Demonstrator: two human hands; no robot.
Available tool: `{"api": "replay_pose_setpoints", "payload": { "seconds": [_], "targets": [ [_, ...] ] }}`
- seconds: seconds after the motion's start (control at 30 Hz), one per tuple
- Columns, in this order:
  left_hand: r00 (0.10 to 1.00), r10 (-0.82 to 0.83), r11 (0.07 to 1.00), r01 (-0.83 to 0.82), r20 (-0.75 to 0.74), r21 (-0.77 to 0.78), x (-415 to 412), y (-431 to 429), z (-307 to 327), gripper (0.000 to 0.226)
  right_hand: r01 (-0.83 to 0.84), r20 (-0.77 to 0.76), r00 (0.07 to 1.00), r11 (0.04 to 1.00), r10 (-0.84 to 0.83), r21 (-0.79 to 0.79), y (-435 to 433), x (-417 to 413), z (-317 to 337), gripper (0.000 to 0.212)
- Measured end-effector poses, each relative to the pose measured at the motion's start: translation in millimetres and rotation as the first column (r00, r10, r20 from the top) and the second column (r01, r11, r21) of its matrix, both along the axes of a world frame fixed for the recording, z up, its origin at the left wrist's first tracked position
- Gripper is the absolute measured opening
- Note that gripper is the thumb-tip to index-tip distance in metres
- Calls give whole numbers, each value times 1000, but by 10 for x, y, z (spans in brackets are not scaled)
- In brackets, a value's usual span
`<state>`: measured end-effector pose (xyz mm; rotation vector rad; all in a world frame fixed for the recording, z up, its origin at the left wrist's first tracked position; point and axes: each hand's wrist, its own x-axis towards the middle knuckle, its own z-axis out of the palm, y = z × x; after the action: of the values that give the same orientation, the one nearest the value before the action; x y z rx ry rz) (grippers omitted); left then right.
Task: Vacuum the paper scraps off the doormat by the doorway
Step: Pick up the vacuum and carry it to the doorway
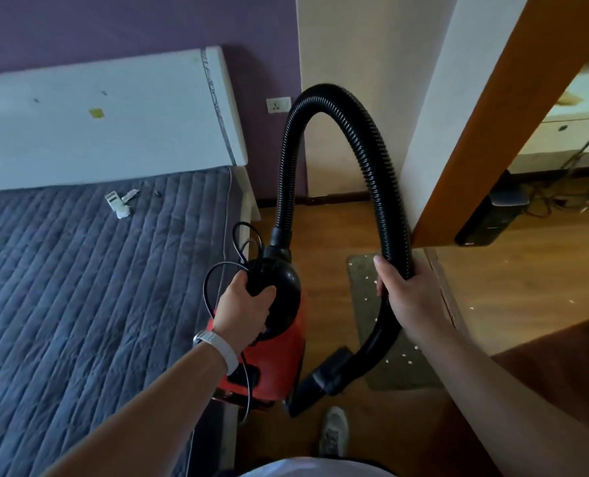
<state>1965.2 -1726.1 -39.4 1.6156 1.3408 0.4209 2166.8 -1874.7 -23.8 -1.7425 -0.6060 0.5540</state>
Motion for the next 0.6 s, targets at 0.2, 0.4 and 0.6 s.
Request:
{"api": "replay_pose_setpoints", "payload": {
  "seconds": [0.2,0.4,0.6],
  "targets": [
    [999,-15,1000,14,44,15,402,506,137,10,29,65,997,997,-33,69,556,250,207,23],
    [994,-60,997,65,94,-45,790,1017,17,9,56,16,998,998,-56,0,1025,535,145,22],
    [987,-118,987,129,111,-99,1227,1822,-220,11,200,95,977,977,-193,-77,1684,880,16,23]
  ]
}}
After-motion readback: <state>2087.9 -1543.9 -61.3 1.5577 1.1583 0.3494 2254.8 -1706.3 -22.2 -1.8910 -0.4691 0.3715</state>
